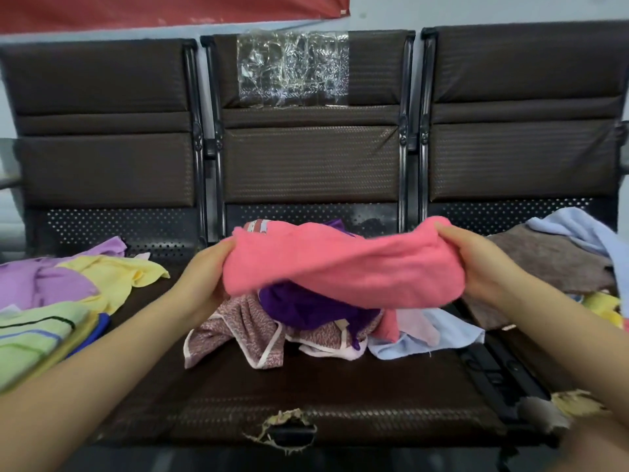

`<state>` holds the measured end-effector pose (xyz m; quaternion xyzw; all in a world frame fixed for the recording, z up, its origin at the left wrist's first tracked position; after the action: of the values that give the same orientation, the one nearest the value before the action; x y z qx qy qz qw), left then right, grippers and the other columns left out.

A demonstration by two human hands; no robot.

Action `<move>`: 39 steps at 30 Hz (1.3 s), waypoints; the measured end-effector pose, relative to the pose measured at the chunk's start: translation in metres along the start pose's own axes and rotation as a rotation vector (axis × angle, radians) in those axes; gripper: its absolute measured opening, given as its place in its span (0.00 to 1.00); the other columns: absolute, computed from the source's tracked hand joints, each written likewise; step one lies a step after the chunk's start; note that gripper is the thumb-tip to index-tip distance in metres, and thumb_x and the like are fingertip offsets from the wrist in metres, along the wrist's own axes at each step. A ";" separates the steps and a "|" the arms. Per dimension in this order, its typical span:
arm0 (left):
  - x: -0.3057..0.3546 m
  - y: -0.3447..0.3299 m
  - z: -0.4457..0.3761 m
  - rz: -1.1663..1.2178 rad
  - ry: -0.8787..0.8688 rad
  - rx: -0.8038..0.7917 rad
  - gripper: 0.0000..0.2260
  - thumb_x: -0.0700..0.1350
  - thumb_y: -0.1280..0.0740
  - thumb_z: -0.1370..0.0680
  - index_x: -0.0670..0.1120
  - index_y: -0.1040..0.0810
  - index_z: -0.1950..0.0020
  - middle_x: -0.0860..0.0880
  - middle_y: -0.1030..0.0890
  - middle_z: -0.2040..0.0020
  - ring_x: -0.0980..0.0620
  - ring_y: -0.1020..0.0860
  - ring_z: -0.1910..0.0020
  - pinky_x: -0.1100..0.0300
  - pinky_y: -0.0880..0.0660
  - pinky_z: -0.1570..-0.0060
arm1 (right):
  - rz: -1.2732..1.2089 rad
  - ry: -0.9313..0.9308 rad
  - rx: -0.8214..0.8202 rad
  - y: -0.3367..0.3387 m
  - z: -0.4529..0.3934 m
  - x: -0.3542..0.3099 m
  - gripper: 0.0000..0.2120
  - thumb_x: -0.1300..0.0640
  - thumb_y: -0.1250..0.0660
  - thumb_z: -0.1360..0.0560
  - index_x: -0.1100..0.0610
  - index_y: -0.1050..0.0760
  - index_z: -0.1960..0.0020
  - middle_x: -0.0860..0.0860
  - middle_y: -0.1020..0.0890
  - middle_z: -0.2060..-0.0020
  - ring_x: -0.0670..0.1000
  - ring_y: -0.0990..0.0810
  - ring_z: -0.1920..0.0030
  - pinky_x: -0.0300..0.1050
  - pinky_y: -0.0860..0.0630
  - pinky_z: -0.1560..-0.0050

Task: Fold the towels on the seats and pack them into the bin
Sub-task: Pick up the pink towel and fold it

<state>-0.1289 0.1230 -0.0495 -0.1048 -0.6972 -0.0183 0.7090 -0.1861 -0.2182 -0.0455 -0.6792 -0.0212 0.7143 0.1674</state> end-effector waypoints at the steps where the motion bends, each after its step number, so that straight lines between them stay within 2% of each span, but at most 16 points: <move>1: 0.005 -0.003 0.001 0.067 -0.014 -0.028 0.17 0.41 0.45 0.18 0.46 0.19 0.60 0.50 0.21 0.70 0.56 0.23 0.74 0.66 0.26 0.72 | -0.058 -0.014 0.022 0.001 -0.002 -0.003 0.13 0.56 0.42 0.19 0.62 0.23 0.52 0.55 0.15 0.62 0.47 0.16 0.63 0.40 0.19 0.63; 3: 0.007 -0.009 0.002 0.117 0.017 -0.051 0.18 0.41 0.44 0.19 0.47 0.19 0.64 0.51 0.26 0.74 0.57 0.29 0.78 0.67 0.29 0.76 | -0.131 -0.043 0.039 0.001 -0.006 -0.004 0.12 0.56 0.43 0.18 0.61 0.23 0.54 0.54 0.16 0.64 0.48 0.16 0.65 0.40 0.19 0.65; 7: -0.024 -0.011 0.002 -0.106 0.263 -0.010 0.10 0.46 0.41 0.18 0.45 0.24 0.54 0.48 0.20 0.66 0.55 0.21 0.74 0.63 0.25 0.77 | -0.014 -0.152 0.106 0.012 -0.020 0.026 0.07 0.57 0.38 0.21 0.57 0.23 0.54 0.54 0.20 0.57 0.50 0.19 0.59 0.44 0.20 0.60; 10: -0.052 -0.005 0.000 -0.315 0.397 0.015 0.12 0.48 0.41 0.18 0.42 0.27 0.57 0.44 0.23 0.68 0.49 0.22 0.72 0.58 0.24 0.70 | 0.164 -0.222 0.132 0.018 -0.028 0.052 0.07 0.61 0.39 0.21 0.60 0.24 0.56 0.55 0.21 0.59 0.51 0.22 0.59 0.45 0.24 0.59; 13: -0.063 0.000 -0.006 -0.359 0.394 0.071 0.12 0.45 0.40 0.19 0.45 0.30 0.62 0.44 0.29 0.67 0.47 0.28 0.68 0.55 0.27 0.59 | 0.225 -0.236 0.166 0.020 -0.036 0.067 0.07 0.64 0.39 0.22 0.60 0.23 0.56 0.57 0.20 0.57 0.51 0.22 0.57 0.45 0.24 0.57; 15: -0.062 0.003 -0.013 -0.417 0.286 0.106 0.13 0.44 0.37 0.21 0.46 0.31 0.66 0.46 0.31 0.68 0.48 0.31 0.68 0.55 0.31 0.61 | 0.364 -0.242 0.183 0.026 -0.043 0.075 0.05 0.62 0.37 0.23 0.59 0.22 0.54 0.58 0.19 0.52 0.53 0.21 0.54 0.47 0.23 0.55; 17: -0.054 0.004 -0.016 -0.565 0.123 0.189 0.09 0.44 0.34 0.23 0.47 0.29 0.62 0.48 0.28 0.66 0.50 0.29 0.65 0.55 0.31 0.61 | 0.756 -0.218 0.186 0.035 -0.049 0.074 0.05 0.59 0.34 0.26 0.59 0.23 0.53 0.58 0.20 0.53 0.55 0.21 0.55 0.46 0.23 0.58; 19: -0.040 -0.002 -0.011 -0.779 -0.108 0.243 0.06 0.44 0.31 0.25 0.48 0.28 0.56 0.52 0.28 0.65 0.54 0.30 0.66 0.57 0.35 0.66 | 1.125 -0.175 0.224 0.040 -0.048 0.067 0.13 0.55 0.31 0.29 0.61 0.26 0.49 0.58 0.21 0.52 0.56 0.23 0.56 0.45 0.27 0.62; 21: -0.029 -0.017 -0.003 -0.947 -0.361 0.149 0.07 0.45 0.31 0.26 0.50 0.28 0.54 0.54 0.30 0.66 0.56 0.32 0.67 0.57 0.38 0.68 | 1.300 -0.083 0.287 0.039 -0.043 0.057 0.24 0.54 0.29 0.32 0.60 0.30 0.39 0.59 0.23 0.45 0.58 0.23 0.49 0.47 0.27 0.56; 23: -0.030 -0.033 0.006 -1.038 -0.462 -0.083 0.06 0.50 0.31 0.26 0.54 0.28 0.55 0.55 0.29 0.65 0.56 0.30 0.66 0.59 0.34 0.66 | 1.343 0.109 0.333 0.025 -0.034 0.042 0.29 0.56 0.29 0.31 0.58 0.34 0.33 0.58 0.28 0.41 0.61 0.26 0.42 0.51 0.28 0.48; 26: -0.055 -0.044 0.014 -1.455 -0.474 -0.367 0.16 0.64 0.34 0.28 0.58 0.27 0.46 0.59 0.28 0.51 0.58 0.29 0.51 0.61 0.30 0.52 | 1.258 0.367 0.113 -0.016 -0.012 0.030 0.10 0.56 0.29 0.29 0.54 0.25 0.49 0.50 0.22 0.55 0.52 0.23 0.55 0.47 0.27 0.54; 28: -0.069 -0.039 0.008 -1.669 -0.496 -0.392 0.23 0.65 0.34 0.29 0.58 0.29 0.38 0.56 0.30 0.44 0.55 0.31 0.43 0.59 0.33 0.47 | 1.347 0.229 -0.227 -0.041 0.004 0.049 0.07 0.51 0.28 0.28 0.53 0.21 0.55 0.45 0.21 0.62 0.47 0.23 0.60 0.44 0.27 0.57; 30: -0.074 -0.034 0.004 -1.723 -0.600 -0.418 0.19 0.60 0.30 0.31 0.56 0.24 0.43 0.53 0.27 0.47 0.52 0.28 0.46 0.58 0.31 0.52 | 1.486 0.093 -0.476 -0.055 0.018 0.076 0.12 0.46 0.29 0.28 0.52 0.21 0.49 0.41 0.23 0.62 0.45 0.24 0.59 0.39 0.28 0.58; 33: -0.070 -0.034 0.002 -1.737 -0.808 -0.405 0.07 0.53 0.32 0.34 0.54 0.23 0.59 0.54 0.25 0.59 0.53 0.24 0.60 0.59 0.27 0.63 | 1.662 0.232 -0.494 -0.062 0.021 0.098 0.13 0.49 0.31 0.27 0.53 0.26 0.45 0.44 0.26 0.58 0.48 0.27 0.57 0.36 0.37 0.66; 36: -0.059 -0.033 -0.001 -1.591 -0.688 -0.321 0.04 0.49 0.41 0.23 0.51 0.30 0.55 0.54 0.25 0.58 0.52 0.26 0.58 0.57 0.29 0.56 | 1.695 0.266 -0.477 -0.063 0.012 0.100 0.09 0.54 0.34 0.25 0.56 0.24 0.46 0.50 0.21 0.51 0.52 0.23 0.51 0.42 0.35 0.61; 39: -0.033 -0.020 -0.007 -1.064 -0.336 -0.101 0.04 0.46 0.42 0.19 0.48 0.30 0.52 0.50 0.23 0.58 0.51 0.24 0.60 0.56 0.29 0.61 | 1.562 0.285 -0.633 -0.061 0.007 0.090 0.06 0.54 0.32 0.24 0.56 0.21 0.53 0.50 0.23 0.55 0.51 0.24 0.53 0.45 0.29 0.52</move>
<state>-0.1258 0.0985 -0.0800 0.2259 -0.7556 -0.3900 0.4753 -0.1824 -0.1349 -0.1156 -0.5973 0.2757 0.4929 -0.5694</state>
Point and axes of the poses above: each hand's wrist, its own z-axis away from the middle knuckle, its own y-axis out of the back of the hand, x = y × z, the point moved 4 cm from there along -z, towards the middle knuckle
